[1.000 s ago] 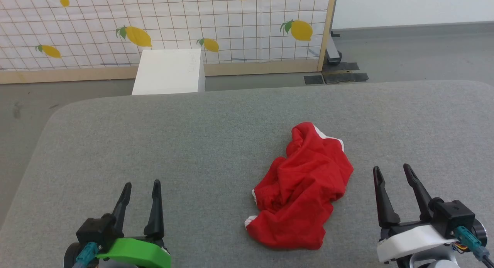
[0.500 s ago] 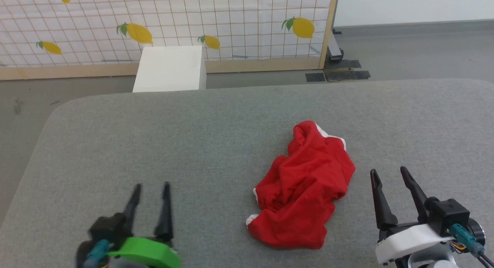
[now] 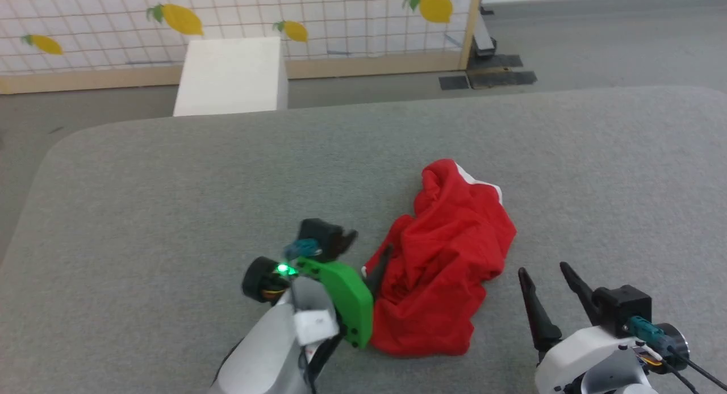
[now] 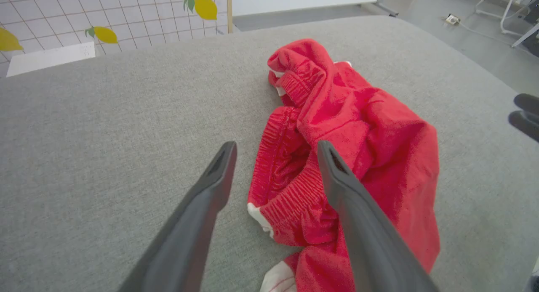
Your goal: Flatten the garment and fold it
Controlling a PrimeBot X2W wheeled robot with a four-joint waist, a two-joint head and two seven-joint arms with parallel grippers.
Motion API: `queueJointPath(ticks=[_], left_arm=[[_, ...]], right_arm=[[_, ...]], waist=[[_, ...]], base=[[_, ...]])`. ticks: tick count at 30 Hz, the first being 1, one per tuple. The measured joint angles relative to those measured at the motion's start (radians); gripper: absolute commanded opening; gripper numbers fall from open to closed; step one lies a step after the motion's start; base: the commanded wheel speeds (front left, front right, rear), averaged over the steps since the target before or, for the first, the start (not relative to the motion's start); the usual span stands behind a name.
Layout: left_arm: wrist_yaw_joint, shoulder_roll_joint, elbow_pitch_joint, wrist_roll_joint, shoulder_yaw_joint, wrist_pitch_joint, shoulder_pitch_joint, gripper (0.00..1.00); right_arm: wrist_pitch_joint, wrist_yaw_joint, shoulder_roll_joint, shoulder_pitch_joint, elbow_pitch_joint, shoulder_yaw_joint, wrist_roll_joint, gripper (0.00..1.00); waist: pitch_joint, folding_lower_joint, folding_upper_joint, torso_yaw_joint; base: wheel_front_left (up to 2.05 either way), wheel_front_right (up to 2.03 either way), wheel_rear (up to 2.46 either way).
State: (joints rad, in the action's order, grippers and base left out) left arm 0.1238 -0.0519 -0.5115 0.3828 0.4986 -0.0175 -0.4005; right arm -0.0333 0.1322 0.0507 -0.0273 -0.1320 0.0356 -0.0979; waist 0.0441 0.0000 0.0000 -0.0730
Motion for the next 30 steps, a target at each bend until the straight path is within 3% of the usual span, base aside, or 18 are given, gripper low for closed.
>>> queueJointPath(ticks=[4, 10, 11, 12, 13, 17, 22, 30], left_arm=[[0.0, 0.002, -0.091, 0.067, 0.084, -0.133, -0.063, 1.0], [-0.03, 0.003, -0.198, 0.1, 0.122, -0.335, -0.119, 1.0], [-0.033, 0.003, -0.201, 0.107, 0.123, -0.355, -0.126, 0.89], [-0.037, 0.003, -0.201, 0.113, 0.124, -0.37, -0.132, 0.16], [-0.043, 0.004, -0.199, 0.118, 0.124, -0.378, -0.136, 0.0], [-0.089, 0.004, -0.175, 0.138, 0.095, -0.32, -0.137, 0.0], [-0.186, -0.014, -0.098, 0.159, -0.024, -0.091, -0.111, 0.0], [-0.318, -0.102, 0.018, 0.187, -0.192, 0.145, 0.05, 0.0]], right_arm=[[0.013, 0.0, 0.0, 0.001, -0.001, 0.022, -0.009, 1.0], [0.016, 0.0, 0.0, 0.001, 0.001, 0.027, -0.018, 1.0], [0.016, 0.0, 0.0, 0.001, 0.001, 0.027, -0.018, 1.0], [0.016, 0.0, 0.0, 0.001, 0.002, 0.027, -0.018, 1.0], [0.016, 0.0, 0.0, 0.001, 0.002, 0.026, -0.018, 1.0], [0.015, 0.0, 0.0, 0.001, 0.001, 0.024, -0.02, 1.0], [0.006, 0.0, 0.0, 0.001, 0.006, 0.025, -0.026, 1.0], [-0.008, 0.0, 0.0, 0.001, 0.025, 0.026, -0.029, 1.0]], waist=[[0.013, 0.0, 0.0, -0.03], [0.032, 0.0, 0.0, -0.068], [0.035, 0.0, 0.0, -0.072], [0.037, 0.0, 0.0, -0.076], [0.039, 0.0, 0.0, -0.078], [0.034, 0.0, 0.0, -0.076], [0.021, 0.0, 0.0, -0.06], [0.005, 0.0, 0.0, -0.008]], base=[[0.0, 0.0, 0.0], [0.0, 0.0, 0.0], [0.0, 0.0, 0.0], [0.0, 0.0, 0.0], [0.0, 0.0, 0.0], [0.0, 0.0, 0.0], [0.0, 0.0, 0.0], [0.0, 0.0, 0.0]])
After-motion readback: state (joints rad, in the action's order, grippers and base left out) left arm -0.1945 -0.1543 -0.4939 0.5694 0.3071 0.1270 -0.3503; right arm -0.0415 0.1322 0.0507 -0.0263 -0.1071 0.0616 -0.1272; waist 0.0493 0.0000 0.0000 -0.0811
